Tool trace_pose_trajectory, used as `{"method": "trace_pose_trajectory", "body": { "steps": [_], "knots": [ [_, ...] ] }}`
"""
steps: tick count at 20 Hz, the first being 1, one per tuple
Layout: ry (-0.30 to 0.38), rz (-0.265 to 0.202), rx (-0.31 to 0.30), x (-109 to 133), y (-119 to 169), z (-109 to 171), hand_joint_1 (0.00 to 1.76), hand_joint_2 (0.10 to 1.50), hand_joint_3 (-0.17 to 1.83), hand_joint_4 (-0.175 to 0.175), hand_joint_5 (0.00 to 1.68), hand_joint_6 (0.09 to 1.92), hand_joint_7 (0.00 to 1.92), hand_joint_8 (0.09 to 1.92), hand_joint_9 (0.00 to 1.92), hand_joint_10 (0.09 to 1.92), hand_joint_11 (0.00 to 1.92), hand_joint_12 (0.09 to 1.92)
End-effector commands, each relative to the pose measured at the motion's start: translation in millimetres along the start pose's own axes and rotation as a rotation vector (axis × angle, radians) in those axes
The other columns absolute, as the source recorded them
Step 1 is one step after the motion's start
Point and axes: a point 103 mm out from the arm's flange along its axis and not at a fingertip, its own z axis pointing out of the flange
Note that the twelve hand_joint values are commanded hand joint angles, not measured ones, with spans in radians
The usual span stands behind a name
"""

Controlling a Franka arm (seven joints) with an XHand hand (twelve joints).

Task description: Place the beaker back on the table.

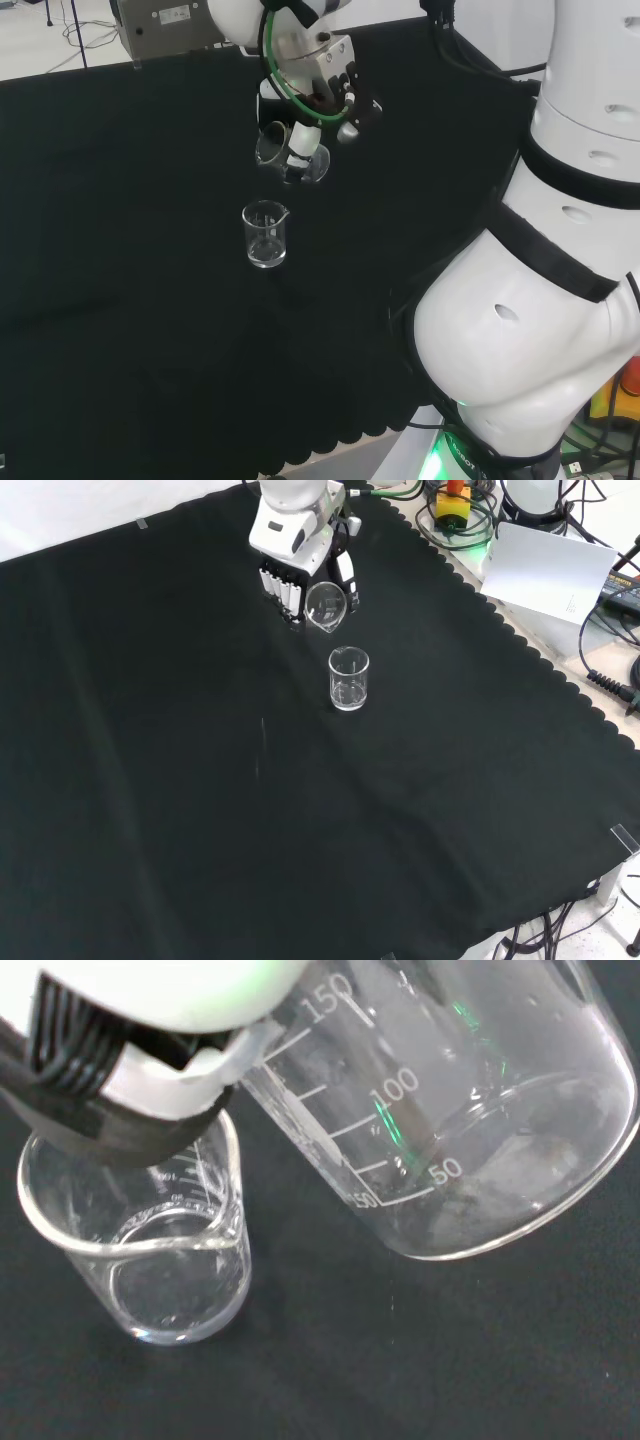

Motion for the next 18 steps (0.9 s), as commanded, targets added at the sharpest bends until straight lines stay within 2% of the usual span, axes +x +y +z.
{"method": "trace_pose_trajectory", "body": {
  "steps": [1, 7, 13, 18],
  "knots": [
    [0.046, 0.003, -0.047, -21.1, 10.9, 4.4, 1.3, 0.64, 0.73, -0.174, 1.22, 0.77, 1.27, 0.76, 1.6, 0.33, 1.37, 0.68],
    [0.121, -0.012, -0.115, -43.5, 33.9, 15.5, 1.3, 0.64, 0.73, -0.175, 1.22, 0.78, 1.26, 0.76, 1.59, 0.34, 1.37, 0.69],
    [0.291, -0.041, -0.212, -70.8, 62.5, 38.3, 1.3, 0.65, 0.71, -0.175, 1.21, 0.78, 1.25, 0.77, 1.57, 0.36, 1.36, 0.69],
    [0.375, -0.053, -0.248, -83.7, 81.5, 61.3, 1.3, 0.66, 0.7, -0.175, 1.2, 0.79, 1.25, 0.77, 1.56, 0.36, 1.36, 0.69]
  ]
}}
